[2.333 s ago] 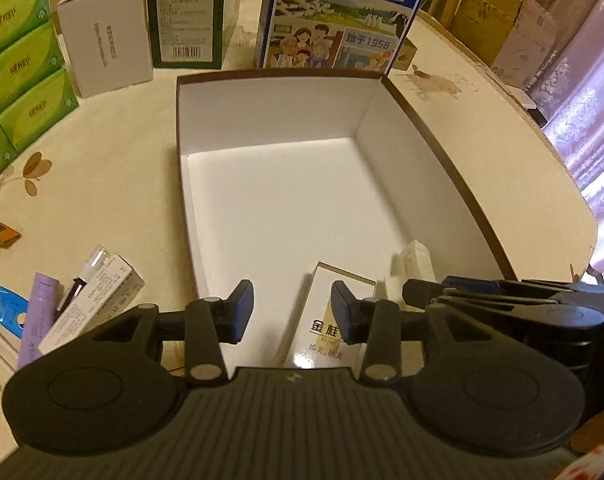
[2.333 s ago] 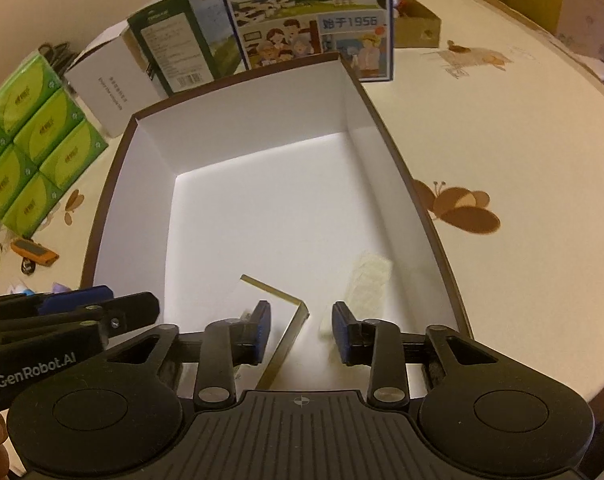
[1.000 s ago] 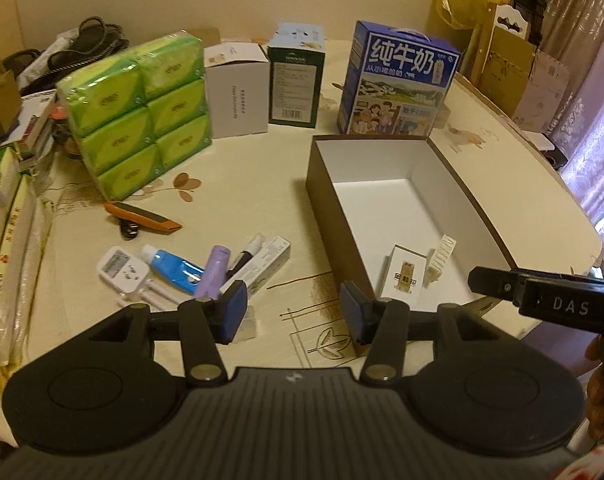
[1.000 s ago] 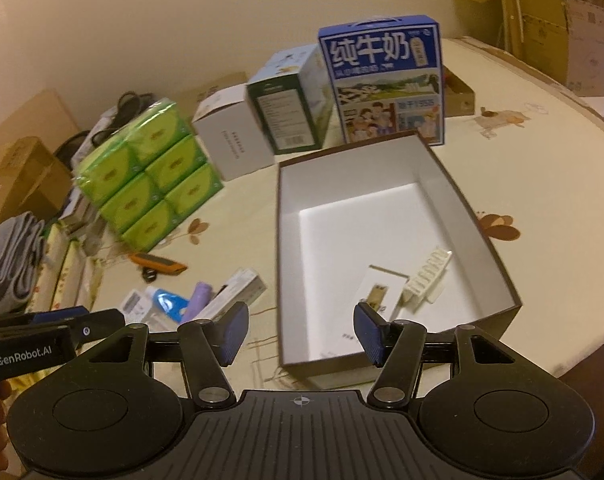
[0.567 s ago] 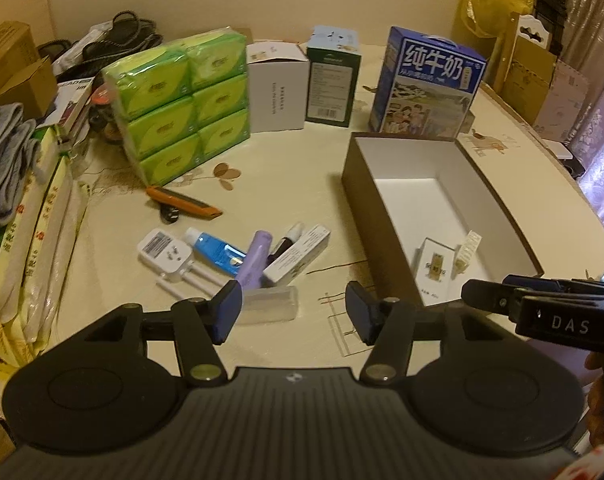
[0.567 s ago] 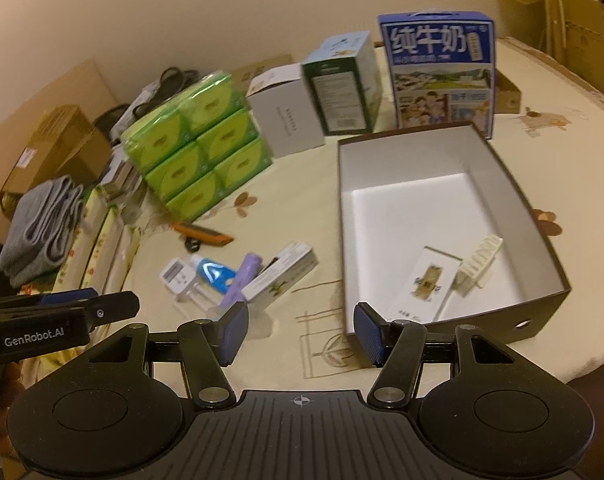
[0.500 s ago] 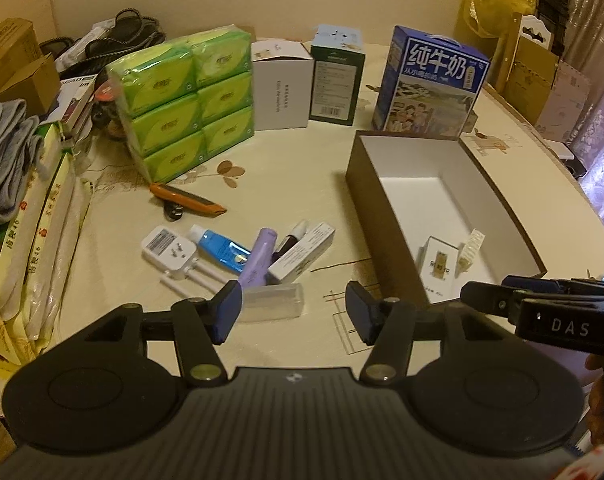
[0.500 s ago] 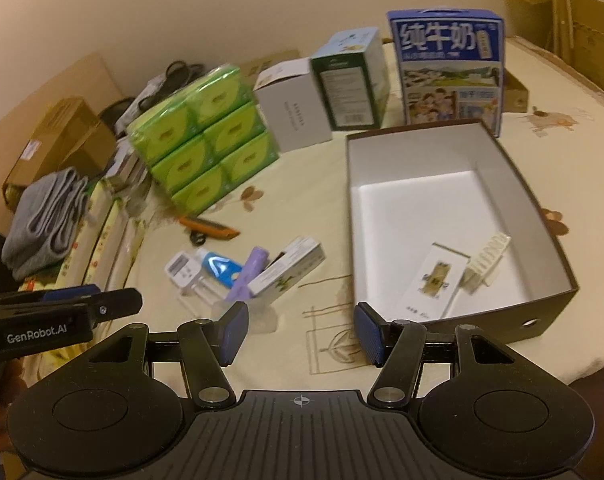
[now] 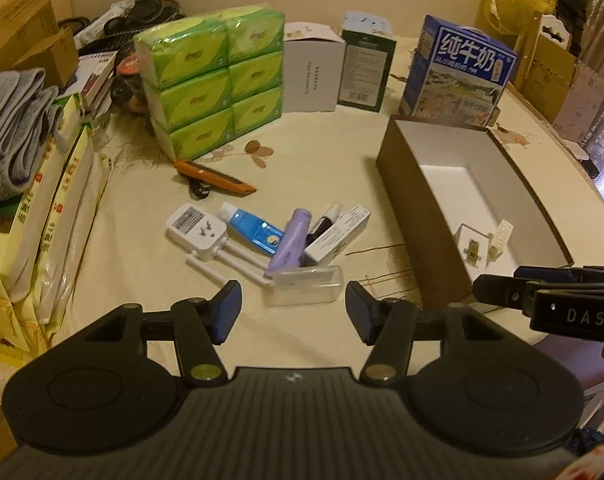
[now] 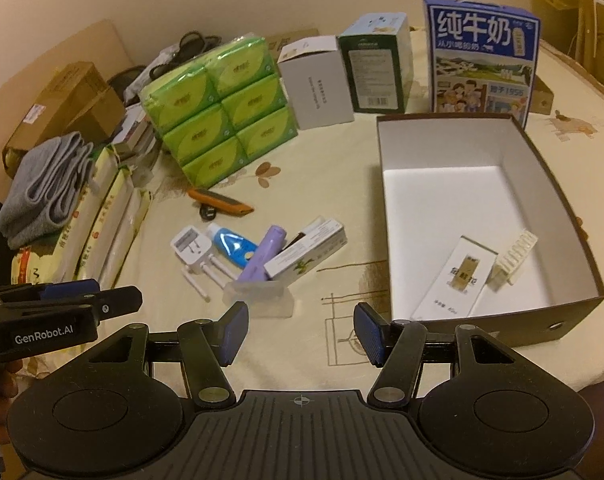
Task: Organize rigid objects
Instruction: 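Withdraw both tools from the box toward the remaining items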
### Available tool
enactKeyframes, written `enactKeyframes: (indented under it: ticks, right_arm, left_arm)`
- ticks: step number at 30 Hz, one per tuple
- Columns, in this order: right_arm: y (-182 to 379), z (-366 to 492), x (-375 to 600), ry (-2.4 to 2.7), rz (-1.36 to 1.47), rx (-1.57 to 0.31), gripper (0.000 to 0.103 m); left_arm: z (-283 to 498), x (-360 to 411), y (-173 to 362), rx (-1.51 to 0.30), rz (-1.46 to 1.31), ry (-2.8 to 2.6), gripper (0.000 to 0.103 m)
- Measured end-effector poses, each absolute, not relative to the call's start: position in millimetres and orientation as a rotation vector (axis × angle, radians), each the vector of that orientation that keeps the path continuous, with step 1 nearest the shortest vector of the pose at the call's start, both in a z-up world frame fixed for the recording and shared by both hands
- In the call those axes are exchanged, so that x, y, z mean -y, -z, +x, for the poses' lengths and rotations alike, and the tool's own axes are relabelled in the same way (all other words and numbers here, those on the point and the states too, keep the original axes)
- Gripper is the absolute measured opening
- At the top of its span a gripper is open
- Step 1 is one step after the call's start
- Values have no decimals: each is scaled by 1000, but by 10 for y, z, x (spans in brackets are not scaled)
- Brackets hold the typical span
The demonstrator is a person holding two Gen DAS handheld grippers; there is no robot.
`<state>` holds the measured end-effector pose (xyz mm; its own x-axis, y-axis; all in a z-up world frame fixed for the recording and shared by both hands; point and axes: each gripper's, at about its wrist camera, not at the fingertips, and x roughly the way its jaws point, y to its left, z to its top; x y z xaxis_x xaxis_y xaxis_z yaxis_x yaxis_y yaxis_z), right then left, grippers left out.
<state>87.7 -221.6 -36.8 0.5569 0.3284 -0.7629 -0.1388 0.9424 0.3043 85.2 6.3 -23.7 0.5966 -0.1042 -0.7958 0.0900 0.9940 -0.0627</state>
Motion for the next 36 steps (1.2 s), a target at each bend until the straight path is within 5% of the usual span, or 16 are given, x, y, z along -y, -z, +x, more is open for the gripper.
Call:
enactKeyframes:
  ticks: [36]
  right_arm:
    - [1327, 1676, 1879, -263, 168, -1074, 56]
  left_arm:
    - [1615, 44, 1390, -943, 239, 338, 53]
